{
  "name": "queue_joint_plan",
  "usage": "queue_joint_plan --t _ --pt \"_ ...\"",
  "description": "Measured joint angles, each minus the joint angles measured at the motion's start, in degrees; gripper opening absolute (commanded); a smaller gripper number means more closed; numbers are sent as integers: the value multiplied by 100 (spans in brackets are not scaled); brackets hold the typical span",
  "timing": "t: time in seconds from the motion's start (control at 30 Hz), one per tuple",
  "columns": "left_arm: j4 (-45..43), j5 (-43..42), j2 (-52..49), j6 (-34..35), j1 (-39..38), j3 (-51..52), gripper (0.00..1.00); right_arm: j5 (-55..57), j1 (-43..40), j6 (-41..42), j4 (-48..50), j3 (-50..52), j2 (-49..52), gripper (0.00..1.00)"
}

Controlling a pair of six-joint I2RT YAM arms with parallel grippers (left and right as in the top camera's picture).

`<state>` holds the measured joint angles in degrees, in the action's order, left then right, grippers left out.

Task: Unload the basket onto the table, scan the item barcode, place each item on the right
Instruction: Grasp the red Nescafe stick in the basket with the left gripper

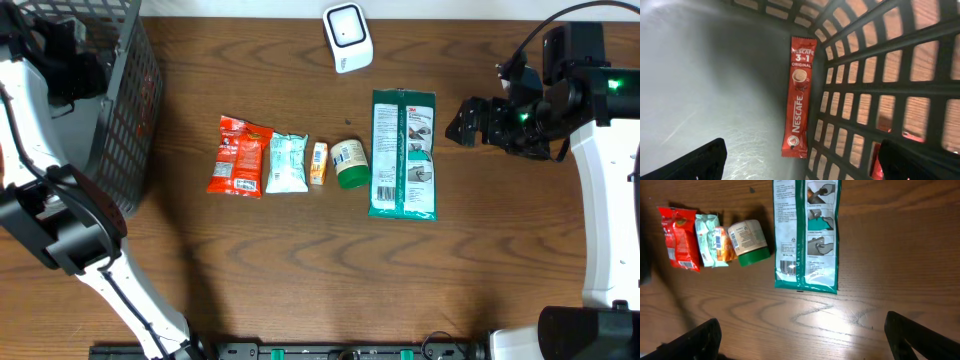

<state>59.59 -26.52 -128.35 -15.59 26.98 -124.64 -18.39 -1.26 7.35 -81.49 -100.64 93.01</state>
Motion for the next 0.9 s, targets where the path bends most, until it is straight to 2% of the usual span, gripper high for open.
queue_joint_plan --t 0.27,0.57,0.9 --pt "-50 -35 -501 -199 0 0 88 -2 0 0 2 0 0 99" --pt "-155 -9 -833 -393 -20 20 71 -2 0 0 2 0 0 99" --pt "-221 531 -1172 -442 -289 28 70 -2 0 0 2 0 0 99"
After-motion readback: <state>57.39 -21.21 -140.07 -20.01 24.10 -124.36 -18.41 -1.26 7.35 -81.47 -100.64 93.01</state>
